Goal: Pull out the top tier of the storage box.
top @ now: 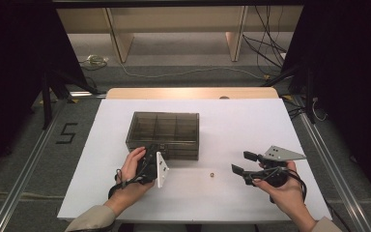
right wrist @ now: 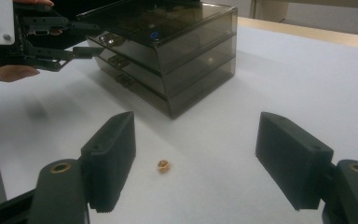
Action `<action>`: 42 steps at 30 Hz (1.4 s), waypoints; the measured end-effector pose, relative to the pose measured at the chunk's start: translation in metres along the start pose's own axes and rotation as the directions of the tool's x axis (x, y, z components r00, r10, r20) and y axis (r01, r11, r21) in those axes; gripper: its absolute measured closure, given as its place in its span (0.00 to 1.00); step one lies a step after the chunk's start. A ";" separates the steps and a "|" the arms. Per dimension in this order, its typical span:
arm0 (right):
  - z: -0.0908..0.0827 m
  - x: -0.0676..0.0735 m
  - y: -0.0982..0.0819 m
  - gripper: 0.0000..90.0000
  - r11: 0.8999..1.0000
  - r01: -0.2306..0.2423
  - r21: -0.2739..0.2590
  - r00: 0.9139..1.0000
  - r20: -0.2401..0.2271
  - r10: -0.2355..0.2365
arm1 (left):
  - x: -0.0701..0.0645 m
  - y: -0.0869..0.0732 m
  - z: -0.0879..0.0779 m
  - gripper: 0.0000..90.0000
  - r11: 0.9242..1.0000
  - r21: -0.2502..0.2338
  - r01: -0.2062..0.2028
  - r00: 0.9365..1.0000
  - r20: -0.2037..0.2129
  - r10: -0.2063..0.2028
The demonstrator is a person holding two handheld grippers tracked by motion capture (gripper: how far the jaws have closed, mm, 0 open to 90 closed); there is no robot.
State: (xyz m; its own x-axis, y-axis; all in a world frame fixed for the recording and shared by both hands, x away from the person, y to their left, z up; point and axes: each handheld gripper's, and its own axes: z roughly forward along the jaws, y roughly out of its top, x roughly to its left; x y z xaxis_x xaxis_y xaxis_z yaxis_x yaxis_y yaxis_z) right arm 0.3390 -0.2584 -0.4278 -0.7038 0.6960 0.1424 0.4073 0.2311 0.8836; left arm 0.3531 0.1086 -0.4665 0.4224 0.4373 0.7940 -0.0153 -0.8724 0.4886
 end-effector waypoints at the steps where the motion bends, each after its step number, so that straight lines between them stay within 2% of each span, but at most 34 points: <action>1: 0.000 0.000 0.000 0.33 1.000 0.000 0.000 1.000 0.000 0.000 | -0.001 0.001 0.000 0.74 1.000 0.006 -0.010 1.000 -0.003 0.010; 8: -0.001 0.000 0.000 0.33 1.000 -0.004 -0.003 1.000 -0.001 0.004 | -0.004 0.005 0.001 0.79 0.998 0.018 -0.062 0.998 -0.022 0.062; 15: -0.001 0.000 0.000 0.33 1.000 -0.006 -0.002 1.000 -0.002 0.006 | -0.005 0.005 0.002 0.86 0.995 0.027 -0.096 0.994 -0.046 0.097; 21: -0.001 0.001 0.000 0.33 1.000 -0.006 -0.002 1.000 -0.003 0.006 | -0.007 0.007 0.002 0.87 0.992 0.042 -0.120 0.991 -0.058 0.122; 27: 0.000 0.001 0.000 0.33 1.000 -0.001 -0.002 1.000 -0.002 0.001 | -0.009 0.008 0.002 0.87 0.983 0.061 -0.171 0.982 -0.075 0.176; 37: 0.002 0.001 0.001 0.33 1.000 0.001 0.000 1.000 -0.010 -0.001 | -0.013 0.008 0.003 0.87 0.977 0.067 -0.201 0.973 -0.102 0.207; 42: 0.002 0.001 0.001 0.33 1.000 0.002 -0.001 1.000 -0.010 -0.002 | -0.013 0.009 0.003 0.87 0.977 0.072 -0.203 0.972 -0.103 0.210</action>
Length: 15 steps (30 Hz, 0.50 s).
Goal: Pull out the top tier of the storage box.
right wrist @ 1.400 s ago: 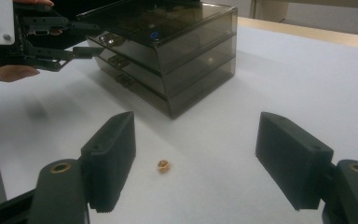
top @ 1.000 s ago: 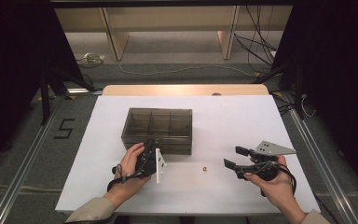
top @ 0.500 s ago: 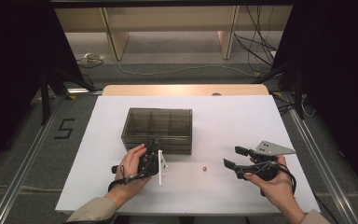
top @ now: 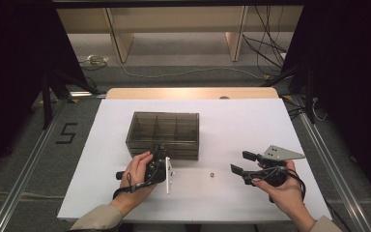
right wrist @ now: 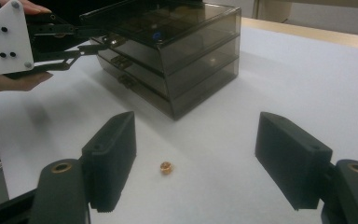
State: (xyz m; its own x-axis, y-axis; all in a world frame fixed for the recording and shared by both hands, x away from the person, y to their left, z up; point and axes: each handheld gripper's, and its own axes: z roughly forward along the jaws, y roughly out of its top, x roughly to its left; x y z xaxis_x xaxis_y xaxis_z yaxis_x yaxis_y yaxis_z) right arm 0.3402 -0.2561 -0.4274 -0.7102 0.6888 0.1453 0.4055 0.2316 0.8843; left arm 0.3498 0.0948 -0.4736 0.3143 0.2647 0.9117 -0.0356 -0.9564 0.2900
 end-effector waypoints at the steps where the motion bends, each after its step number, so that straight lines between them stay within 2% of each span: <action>1: 0.000 0.000 0.000 0.33 1.000 0.000 0.000 1.000 0.000 0.000 | 0.000 0.000 0.000 0.88 1.000 0.002 0.000 1.000 0.001 0.000; 3: 0.000 0.000 0.000 0.33 1.000 0.001 0.000 1.000 0.000 -0.001 | 0.000 0.000 0.000 0.88 1.000 -0.003 0.009 1.000 -0.003 -0.009; 15: -0.002 -0.001 0.000 0.33 1.000 0.001 -0.006 1.000 0.002 -0.001 | -0.004 -0.001 -0.001 0.89 1.000 -0.012 -0.003 1.000 -0.027 0.003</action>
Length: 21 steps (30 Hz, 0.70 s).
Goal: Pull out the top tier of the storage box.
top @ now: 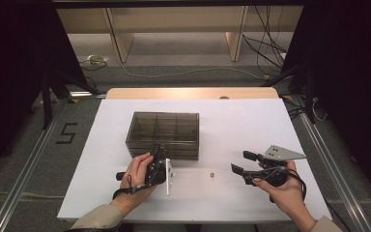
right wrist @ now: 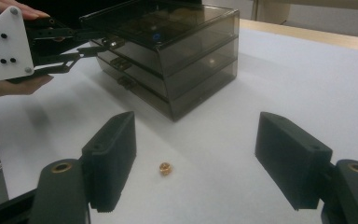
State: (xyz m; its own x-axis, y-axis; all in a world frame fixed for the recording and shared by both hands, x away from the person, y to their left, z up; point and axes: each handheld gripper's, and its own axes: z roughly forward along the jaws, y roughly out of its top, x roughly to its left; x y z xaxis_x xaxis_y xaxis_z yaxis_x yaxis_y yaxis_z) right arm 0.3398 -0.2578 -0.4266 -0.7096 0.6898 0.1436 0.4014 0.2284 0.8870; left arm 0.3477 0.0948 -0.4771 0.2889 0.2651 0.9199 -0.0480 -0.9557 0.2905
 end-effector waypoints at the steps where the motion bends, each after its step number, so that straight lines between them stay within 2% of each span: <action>1: 0.000 0.000 0.000 0.33 1.000 0.000 -0.001 1.000 0.002 0.000 | 0.000 0.000 0.000 0.89 1.000 -0.002 -0.005 1.000 -0.002 0.005; 21: -0.001 -0.001 0.000 0.33 1.000 -0.004 -0.001 1.000 0.000 0.004 | -0.003 0.000 -0.004 0.89 0.999 0.000 -0.032 0.999 -0.013 0.032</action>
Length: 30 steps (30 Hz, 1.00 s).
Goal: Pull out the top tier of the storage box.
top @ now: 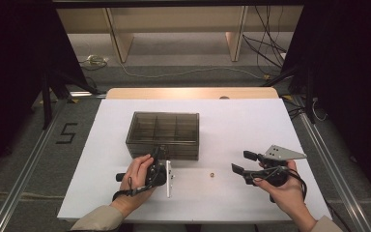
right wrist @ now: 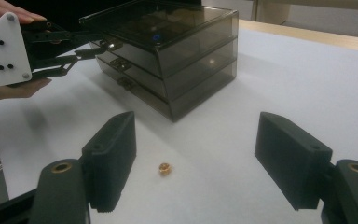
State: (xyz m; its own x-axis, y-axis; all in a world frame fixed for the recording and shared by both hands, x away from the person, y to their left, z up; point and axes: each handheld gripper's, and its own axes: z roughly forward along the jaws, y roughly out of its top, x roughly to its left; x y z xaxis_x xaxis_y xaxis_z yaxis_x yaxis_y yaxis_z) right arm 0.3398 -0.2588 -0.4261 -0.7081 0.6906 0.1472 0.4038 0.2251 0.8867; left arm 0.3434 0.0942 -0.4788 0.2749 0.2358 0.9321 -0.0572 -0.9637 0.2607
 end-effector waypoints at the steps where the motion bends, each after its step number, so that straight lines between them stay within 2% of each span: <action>1: 0.000 0.000 0.000 0.33 1.000 0.000 0.000 1.000 0.000 0.000 | 0.000 0.000 0.000 0.89 1.000 0.001 0.000 1.000 0.002 0.000; 10: -0.001 -0.001 0.000 0.33 1.000 -0.002 -0.003 1.000 0.001 0.002 | 0.000 -0.001 -0.004 0.89 1.000 0.000 -0.022 1.000 -0.002 0.022; 30: -0.001 -0.001 0.001 0.33 1.000 -0.004 -0.009 1.000 0.002 0.004 | -0.003 -0.002 -0.010 0.89 1.000 -0.004 -0.026 1.000 -0.004 0.026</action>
State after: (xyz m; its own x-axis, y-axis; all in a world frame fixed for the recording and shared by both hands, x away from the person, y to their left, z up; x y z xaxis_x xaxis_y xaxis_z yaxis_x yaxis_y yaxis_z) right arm 0.3403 -0.2596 -0.4251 -0.7053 0.6930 0.1495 0.4014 0.2166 0.8899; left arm 0.3331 0.0970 -0.4797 0.2693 0.2113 0.9396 -0.0684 -0.9690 0.2375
